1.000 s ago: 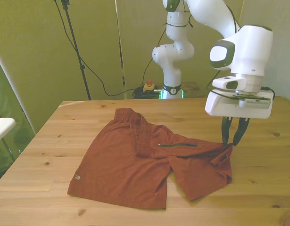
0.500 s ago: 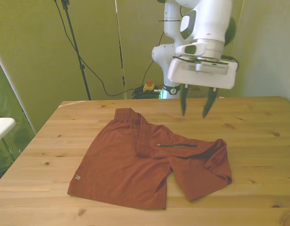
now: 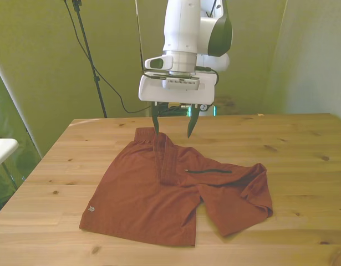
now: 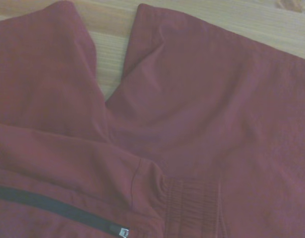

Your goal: Unfold the shorts

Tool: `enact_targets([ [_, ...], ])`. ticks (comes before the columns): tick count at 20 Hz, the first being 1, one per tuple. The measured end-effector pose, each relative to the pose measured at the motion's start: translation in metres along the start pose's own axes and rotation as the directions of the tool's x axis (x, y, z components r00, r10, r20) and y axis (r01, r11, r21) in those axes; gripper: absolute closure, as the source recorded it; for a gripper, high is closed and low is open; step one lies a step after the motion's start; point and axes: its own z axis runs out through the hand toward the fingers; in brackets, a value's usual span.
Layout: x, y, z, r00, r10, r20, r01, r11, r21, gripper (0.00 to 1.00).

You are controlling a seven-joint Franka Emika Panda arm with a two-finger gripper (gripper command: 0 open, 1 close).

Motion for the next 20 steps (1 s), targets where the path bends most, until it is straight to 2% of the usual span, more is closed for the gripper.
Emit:
enact_targets([
  [4, 0.007, 0.005, 0.013, 0.999, -0.041, 0.032, 0.040, 0.999, 0.029, 0.00],
  [11, 0.036, 0.034, 0.071, 0.977, -0.167, 0.132, 0.147, 0.978, 0.147, 0.00],
  [16, 0.053, 0.046, 0.108, 0.969, -0.188, 0.163, 0.164, 0.975, 0.146, 0.00],
  [20, 0.057, 0.034, 0.125, 0.963, -0.205, 0.173, 0.179, 0.972, 0.154, 0.00],
])
